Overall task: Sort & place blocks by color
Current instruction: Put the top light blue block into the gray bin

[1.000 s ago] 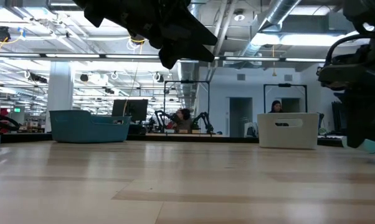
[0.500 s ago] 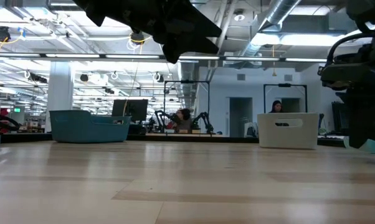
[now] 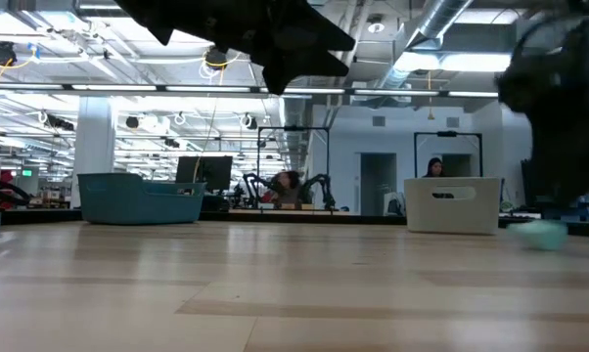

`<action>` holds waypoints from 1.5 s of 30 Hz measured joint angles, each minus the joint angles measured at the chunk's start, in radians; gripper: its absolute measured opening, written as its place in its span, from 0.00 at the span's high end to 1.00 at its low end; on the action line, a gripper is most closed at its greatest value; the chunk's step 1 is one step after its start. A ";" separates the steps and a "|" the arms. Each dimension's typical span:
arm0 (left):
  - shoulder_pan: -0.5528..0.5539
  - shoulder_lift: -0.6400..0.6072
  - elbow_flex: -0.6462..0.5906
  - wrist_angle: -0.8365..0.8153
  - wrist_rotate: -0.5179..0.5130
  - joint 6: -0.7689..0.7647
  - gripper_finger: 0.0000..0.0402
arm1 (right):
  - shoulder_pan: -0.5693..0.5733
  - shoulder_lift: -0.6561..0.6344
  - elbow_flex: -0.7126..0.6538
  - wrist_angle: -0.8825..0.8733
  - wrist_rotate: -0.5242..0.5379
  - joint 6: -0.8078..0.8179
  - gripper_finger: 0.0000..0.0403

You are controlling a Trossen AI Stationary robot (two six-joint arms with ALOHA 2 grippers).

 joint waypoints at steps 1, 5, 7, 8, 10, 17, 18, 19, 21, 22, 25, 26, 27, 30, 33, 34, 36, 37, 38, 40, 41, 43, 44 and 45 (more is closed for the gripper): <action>0.005 0.000 0.000 0.016 0.000 0.000 0.42 | 0.004 -0.015 0.013 0.000 0.014 -0.020 0.41; 0.023 0.000 0.000 0.097 0.012 0.000 0.42 | 0.017 -0.077 0.069 -0.017 0.078 -0.091 0.41; 0.027 0.000 0.000 0.117 0.019 0.000 0.42 | 0.027 -0.106 0.098 -0.055 0.116 -0.098 0.41; 0.027 0.000 0.000 0.120 0.020 0.000 0.42 | 0.031 -0.116 0.107 -0.080 0.131 -0.098 0.41; 0.027 0.000 0.000 0.128 0.020 0.000 0.42 | 0.039 -0.137 0.116 -0.125 0.140 -0.098 0.42; 0.027 0.000 0.000 0.130 0.021 0.011 0.42 | 0.044 -0.166 0.119 -0.188 0.101 -0.097 0.42; 0.027 0.000 0.000 0.130 0.021 0.016 0.42 | 0.046 -0.166 0.119 -0.196 0.096 -0.097 0.42; 0.027 0.001 0.000 0.130 0.021 0.020 0.42 | 0.047 -0.161 0.118 -0.196 0.089 -0.097 0.42; 0.027 0.026 0.005 0.159 0.022 0.024 0.42 | 0.048 -0.152 0.113 -0.202 0.071 -0.095 0.42; 0.027 0.045 0.008 0.166 0.030 0.022 0.42 | 0.052 -0.152 0.113 -0.208 0.065 -0.089 0.42; 0.027 0.140 0.076 0.191 0.061 0.014 0.42 | 0.066 -0.154 0.114 -0.223 0.063 -0.052 0.42; 0.027 0.174 0.109 0.190 0.068 0.021 0.42 | 0.073 -0.156 0.114 -0.228 0.063 -0.036 0.42; 0.027 0.207 0.146 0.189 0.078 0.030 0.42 | 0.083 -0.160 0.114 -0.233 0.063 -0.014 0.42; 0.027 0.289 0.248 0.132 0.091 0.042 0.42 | 0.123 -0.166 0.114 -0.250 0.064 0.054 0.42; 0.027 0.351 0.329 0.068 0.091 0.046 0.42 | 0.171 -0.166 0.114 -0.267 0.067 0.130 0.42; 0.027 0.367 0.348 0.059 0.091 0.050 0.42 | 0.188 -0.166 0.114 -0.278 0.067 0.157 0.42; 0.027 0.402 0.379 0.057 0.090 0.055 0.42 | 0.220 -0.166 0.114 -0.305 0.073 0.213 0.42; 0.029 0.422 0.397 0.060 0.090 0.055 0.42 | 0.234 -0.166 0.114 -0.324 0.075 0.241 0.42; 0.031 0.442 0.412 0.061 0.091 0.055 0.42 | 0.247 -0.166 0.114 -0.342 0.078 0.265 0.42; 0.035 0.490 0.446 0.064 0.097 0.055 0.42 | 0.269 -0.167 0.114 -0.366 0.085 0.300 0.42; 0.037 0.515 0.462 0.062 0.099 0.052 0.42 | 0.277 -0.167 0.114 -0.375 0.086 0.312 0.42; 0.039 0.574 0.504 0.061 0.099 0.038 0.42 | 0.289 -0.167 0.114 -0.384 0.088 0.324 0.42; 0.040 0.602 0.526 0.060 0.099 0.034 0.42 | 0.292 -0.167 0.114 -0.383 0.089 0.324 0.42; 0.041 0.630 0.548 0.058 0.099 0.029 0.42 | 0.295 -0.167 0.114 -0.382 0.089 0.324 0.42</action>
